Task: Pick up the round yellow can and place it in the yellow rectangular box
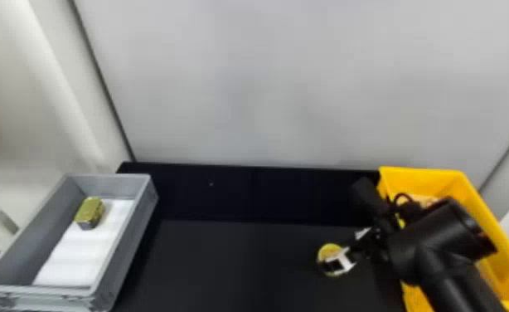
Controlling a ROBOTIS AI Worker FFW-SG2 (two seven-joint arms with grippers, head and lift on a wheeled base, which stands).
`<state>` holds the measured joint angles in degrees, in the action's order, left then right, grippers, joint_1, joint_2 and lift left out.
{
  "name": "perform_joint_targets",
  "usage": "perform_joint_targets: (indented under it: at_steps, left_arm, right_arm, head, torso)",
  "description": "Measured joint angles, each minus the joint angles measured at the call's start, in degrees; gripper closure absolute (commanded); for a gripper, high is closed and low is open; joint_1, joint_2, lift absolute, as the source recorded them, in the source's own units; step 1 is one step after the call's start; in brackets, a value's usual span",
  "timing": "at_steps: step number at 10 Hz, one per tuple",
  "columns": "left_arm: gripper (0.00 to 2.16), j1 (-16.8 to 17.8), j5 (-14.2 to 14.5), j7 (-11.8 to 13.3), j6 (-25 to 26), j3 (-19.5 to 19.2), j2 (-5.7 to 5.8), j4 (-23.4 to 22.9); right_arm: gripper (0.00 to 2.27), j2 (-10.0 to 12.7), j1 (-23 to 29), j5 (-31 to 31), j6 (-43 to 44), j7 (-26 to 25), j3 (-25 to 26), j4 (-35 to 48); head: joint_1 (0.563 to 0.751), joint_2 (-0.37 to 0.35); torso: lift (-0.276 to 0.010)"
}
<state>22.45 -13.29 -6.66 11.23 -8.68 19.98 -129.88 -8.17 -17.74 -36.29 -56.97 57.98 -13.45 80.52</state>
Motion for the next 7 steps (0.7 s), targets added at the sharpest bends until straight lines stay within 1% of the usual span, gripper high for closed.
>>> perform_joint_targets:
  at_steps: [3, 7]
  left_arm:
    - [0.11, -0.60, -0.09, 0.03, 0.59, -0.54, 0.40, -0.74]
    - [0.11, -0.36, -0.15, 0.25, 1.75, -0.40, 1.34, -1.18]
  right_arm:
    - [0.70, -3.63, -2.53, -2.65, -3.66, 2.29, 1.73, 5.84]
    - [0.70, -7.88, -4.63, -6.70, -6.15, 3.92, 7.92, 10.96]
  head:
    - [0.663, 0.054]
    - [0.663, 0.054]
  torso:
    - [-0.010]
    - [-0.010]
